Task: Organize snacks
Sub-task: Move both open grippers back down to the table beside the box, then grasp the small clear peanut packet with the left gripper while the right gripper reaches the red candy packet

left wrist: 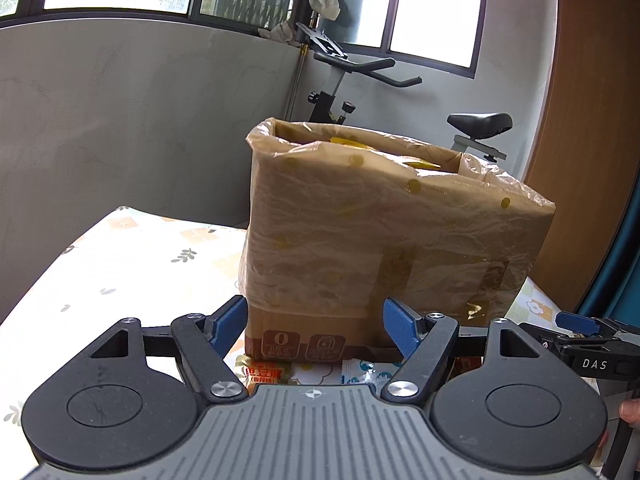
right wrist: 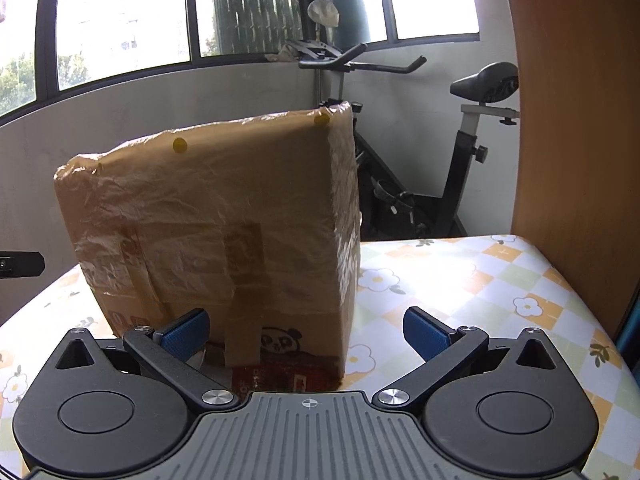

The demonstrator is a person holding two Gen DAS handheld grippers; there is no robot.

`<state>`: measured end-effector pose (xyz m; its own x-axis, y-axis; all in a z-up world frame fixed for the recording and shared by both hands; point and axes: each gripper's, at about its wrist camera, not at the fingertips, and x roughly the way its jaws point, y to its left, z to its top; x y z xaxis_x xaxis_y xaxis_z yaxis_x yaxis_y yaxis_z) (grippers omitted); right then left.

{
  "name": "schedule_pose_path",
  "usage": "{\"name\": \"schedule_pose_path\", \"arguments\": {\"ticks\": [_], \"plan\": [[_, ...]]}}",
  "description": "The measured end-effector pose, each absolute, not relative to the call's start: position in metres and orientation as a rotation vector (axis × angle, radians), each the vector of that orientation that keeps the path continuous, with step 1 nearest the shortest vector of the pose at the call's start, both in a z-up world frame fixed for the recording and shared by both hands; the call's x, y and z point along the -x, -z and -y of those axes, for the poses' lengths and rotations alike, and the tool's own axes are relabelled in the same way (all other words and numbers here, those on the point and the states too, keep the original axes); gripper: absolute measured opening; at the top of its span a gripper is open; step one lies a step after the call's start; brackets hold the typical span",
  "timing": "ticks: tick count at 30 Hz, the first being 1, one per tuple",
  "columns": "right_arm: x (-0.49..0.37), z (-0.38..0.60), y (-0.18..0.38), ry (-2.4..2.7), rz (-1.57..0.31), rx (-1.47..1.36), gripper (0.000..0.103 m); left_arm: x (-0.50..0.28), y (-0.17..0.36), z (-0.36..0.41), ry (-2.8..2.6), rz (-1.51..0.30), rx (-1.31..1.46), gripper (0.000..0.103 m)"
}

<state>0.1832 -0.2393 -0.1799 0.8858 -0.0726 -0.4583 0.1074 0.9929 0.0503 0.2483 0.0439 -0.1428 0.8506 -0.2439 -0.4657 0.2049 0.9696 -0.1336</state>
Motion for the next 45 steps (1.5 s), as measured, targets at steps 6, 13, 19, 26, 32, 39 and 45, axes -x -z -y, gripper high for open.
{"name": "schedule_pose_path", "arguments": {"ticks": [6, 13, 19, 26, 32, 39, 45], "plan": [[-0.181, 0.231, 0.194, 0.072, -0.498, -0.049, 0.103, -0.244, 0.156, -0.047, 0.223, -0.528, 0.102, 0.077], [-0.178, 0.223, 0.207, 0.063, -0.524, -0.042, 0.103, -0.240, 0.173, -0.041, 0.219, -0.571, 0.112, 0.077], [-0.172, 0.214, 0.219, 0.054, -0.543, -0.041, 0.102, -0.230, 0.189, -0.038, 0.238, -0.610, 0.119, 0.077], [-0.171, 0.207, 0.228, 0.038, -0.560, -0.030, 0.101, -0.225, 0.206, -0.029, 0.275, -0.671, 0.113, 0.075], [-0.169, 0.211, 0.234, 0.049, -0.580, -0.065, 0.099, -0.217, 0.222, -0.016, 0.326, -0.716, 0.057, 0.053], [-0.170, 0.210, 0.240, 0.036, -0.609, -0.073, 0.094, -0.221, 0.241, -0.007, 0.334, -0.794, -0.025, 0.031], [-0.172, 0.211, 0.242, 0.025, -0.623, -0.090, 0.089, -0.220, 0.248, -0.008, 0.326, -0.785, -0.044, 0.023]]}}
